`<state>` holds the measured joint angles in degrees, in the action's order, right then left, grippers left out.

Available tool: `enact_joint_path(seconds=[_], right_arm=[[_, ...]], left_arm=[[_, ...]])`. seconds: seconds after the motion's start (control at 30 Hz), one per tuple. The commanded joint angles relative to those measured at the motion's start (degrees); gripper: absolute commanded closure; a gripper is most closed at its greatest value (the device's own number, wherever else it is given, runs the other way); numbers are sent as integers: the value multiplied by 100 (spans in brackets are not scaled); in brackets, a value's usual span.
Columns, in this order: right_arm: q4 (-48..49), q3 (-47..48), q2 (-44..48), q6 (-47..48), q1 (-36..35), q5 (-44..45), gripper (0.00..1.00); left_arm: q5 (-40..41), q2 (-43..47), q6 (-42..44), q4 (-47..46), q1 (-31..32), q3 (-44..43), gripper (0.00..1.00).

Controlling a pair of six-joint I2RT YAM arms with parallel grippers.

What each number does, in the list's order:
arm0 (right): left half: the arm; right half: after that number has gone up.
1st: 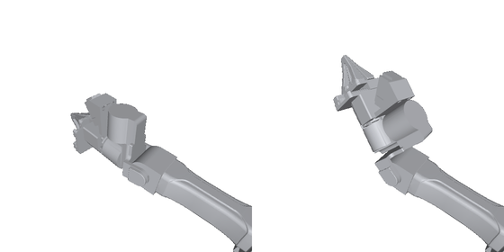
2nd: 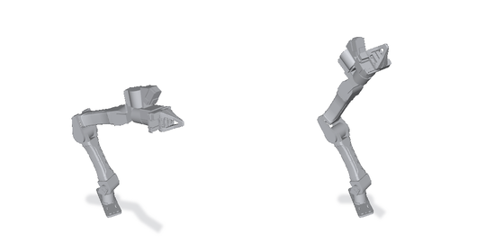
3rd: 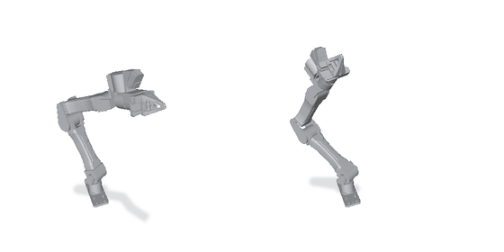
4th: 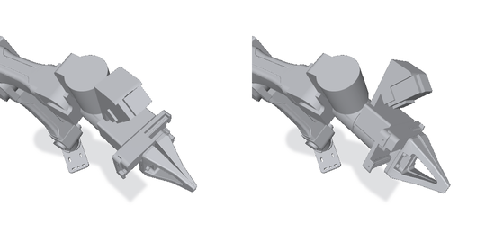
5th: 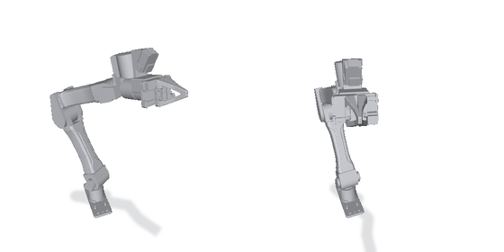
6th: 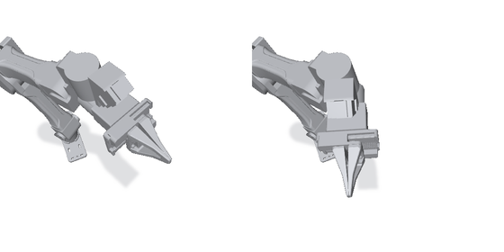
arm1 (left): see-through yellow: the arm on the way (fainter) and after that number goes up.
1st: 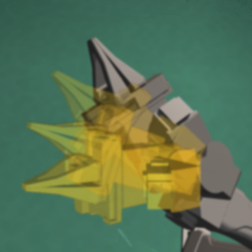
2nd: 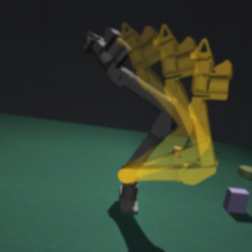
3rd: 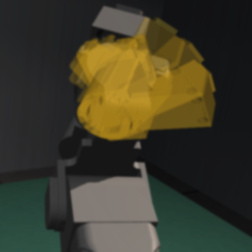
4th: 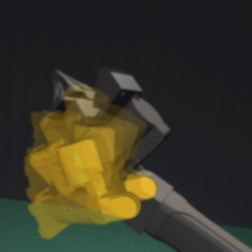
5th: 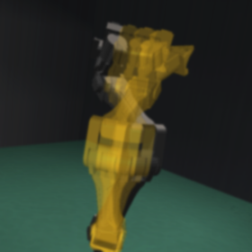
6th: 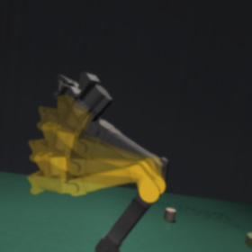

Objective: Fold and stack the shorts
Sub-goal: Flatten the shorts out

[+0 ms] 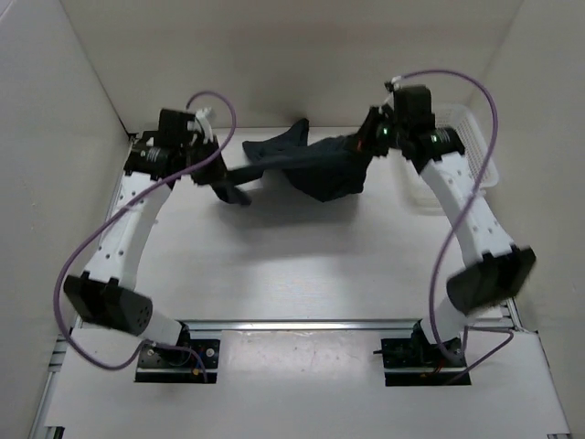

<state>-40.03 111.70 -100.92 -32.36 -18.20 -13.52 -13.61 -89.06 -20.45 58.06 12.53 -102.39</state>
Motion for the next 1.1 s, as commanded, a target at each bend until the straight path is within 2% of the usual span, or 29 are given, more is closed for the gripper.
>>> enact_joint_path(seconds=[0.0, 0.03, 0.07, 0.1, 0.13, 0.17, 0.2, 0.27, 0.3, 0.33, 0.4, 0.43, 0.5, 0.53, 0.57, 0.6, 0.63, 0.7, 0.8, 0.97, 1.07], right_arm=[[240, -2058, 1586, 300, -289, 725, 100], [241, -2656, 1985, 300, -560, 1006, 100], [241, -3193, 2363, 187, -710, 1279, 96], [241, -4260, 3089, -75, -1025, 1838, 78], [93, -4758, 3427, -304, -1167, 2149, 67], [-21, -5624, 4048, -576, -1256, 2378, 37], [-161, -5981, 4315, -822, -1257, 2441, 27], [-627, -6518, 4990, -1482, -1257, 2494, 19], [-794, -6808, 5177, -1684, -1257, 2494, 19], [-1065, -6898, 5336, -2034, -1257, 2581, 19], [-1234, -6960, 5679, -2300, -1204, 2643, 24], [-1305, -7012, 5750, -2484, -1204, 2644, 27], [-1305, -7013, 5803, -2652, -1204, 2566, 28], [-1305, -7065, 5803, -2722, -1204, 2486, 28], [-1088, -7065, 5655, -2793, -1204, 2216, 27], [-955, -7161, 5576, -2793, -1204, 2074, 25], [-832, -7258, 5488, -2846, -1204, 1942, 16], [-253, -7390, 5172, -2768, -1020, 1574, 7], [459, -7610, 4688, -2548, -380, 669, 5], [1216, -7769, 4091, -2074, 736, 78, 7], [1620, -7708, 3458, -2020, 993, -308, 10]], left_arm=[[-212, 789, 120, 269, 161, 1533, 86], [-282, 959, 59, 171, 162, 2443, 50], [-344, 1091, -29, 92, 162, 2852, 31], [-397, 1266, -82, -48, 162, 3204, 20], [-397, 1268, -82, -49, 162, 3477, 17], [-319, 1355, -161, -128, 162, 3785, 16], [-249, 1356, -240, -129, 162, 3840, 16], [-73, 1426, -345, -129, 109, 3745, 23], [58, 1426, -346, -129, 109, 3683, 38], [121, 1426, -398, -129, 109, 3613, 49], [227, 1286, -460, -181, 109, 3559, 66], [305, 1207, -565, -181, 109, 3559, 83], [376, 970, -872, -242, -22, 3716, 85], [428, 908, -995, -304, -75, 3831, 80], [429, 786, -1118, -357, -224, 3971, 57], [194, 732, -1276, -531, -295, 4268, 42], [35, 732, -1347, -663, -356, 4428, 27], [-177, 679, -1592, -936, -427, 4883, 0], [-510, 390, -1647, -1367, -629, 5123, 0], [-406, -234, -1532, -1605, -629, 4869, 0], [-406, -787, -1480, -1737, -691, 4737, 0]])
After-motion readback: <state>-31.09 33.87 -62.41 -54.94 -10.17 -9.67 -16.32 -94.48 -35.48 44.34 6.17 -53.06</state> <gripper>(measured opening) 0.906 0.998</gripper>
